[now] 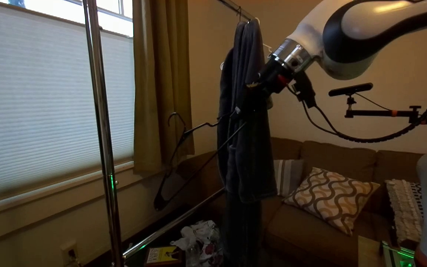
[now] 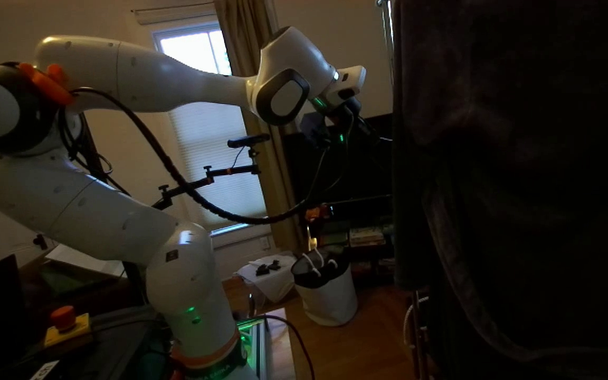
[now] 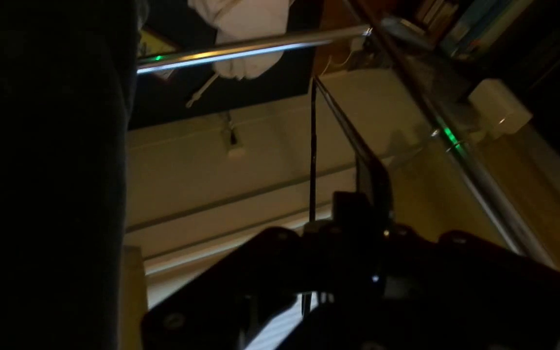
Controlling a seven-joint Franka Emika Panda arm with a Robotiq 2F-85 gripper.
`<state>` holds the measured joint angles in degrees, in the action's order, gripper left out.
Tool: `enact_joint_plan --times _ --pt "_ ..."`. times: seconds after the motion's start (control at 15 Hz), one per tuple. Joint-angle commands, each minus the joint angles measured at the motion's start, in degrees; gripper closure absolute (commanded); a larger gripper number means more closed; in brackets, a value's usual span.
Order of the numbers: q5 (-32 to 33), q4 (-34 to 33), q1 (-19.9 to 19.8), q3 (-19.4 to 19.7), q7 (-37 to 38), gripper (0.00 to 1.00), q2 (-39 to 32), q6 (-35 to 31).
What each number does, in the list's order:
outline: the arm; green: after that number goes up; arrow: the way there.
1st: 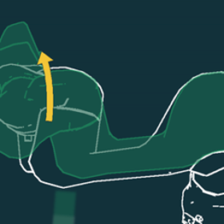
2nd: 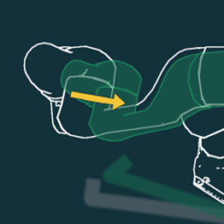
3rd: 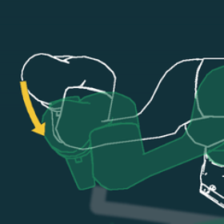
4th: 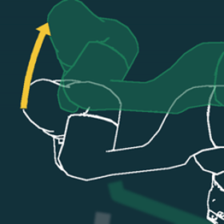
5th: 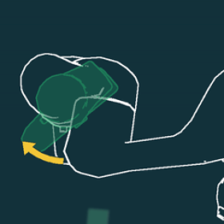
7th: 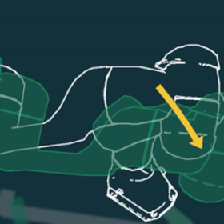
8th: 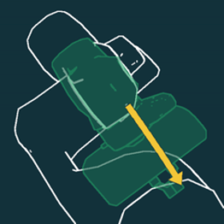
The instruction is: Move the black hanger to the bottom rail.
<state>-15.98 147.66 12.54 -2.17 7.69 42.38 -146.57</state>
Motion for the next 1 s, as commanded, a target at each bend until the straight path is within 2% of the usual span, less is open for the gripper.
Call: enact_joint_plan --times 0.0,0.13,0.47,0.53,0.87,0.93 --pt "-1.96 -0.09 0.85 1.15 -2.26 0.94 1.57 4.4" --pt "-3.24 0.18 2.08 2.96 -4.26 0.94 3.91 8.94" --pt "-3.5 1.06 2.38 3.18 -4.61 0.94 4.68 9.28" --pt "-3.5 1.06 2.4 3.18 -4.61 0.99 4.68 9.28" --pt "-1.4 0.33 0.67 0.07 -2.34 0.99 5.17 26.4" --pt "-0.36 1.7 -0.25 -1.38 -2.68 0.99 5.57 26.97"
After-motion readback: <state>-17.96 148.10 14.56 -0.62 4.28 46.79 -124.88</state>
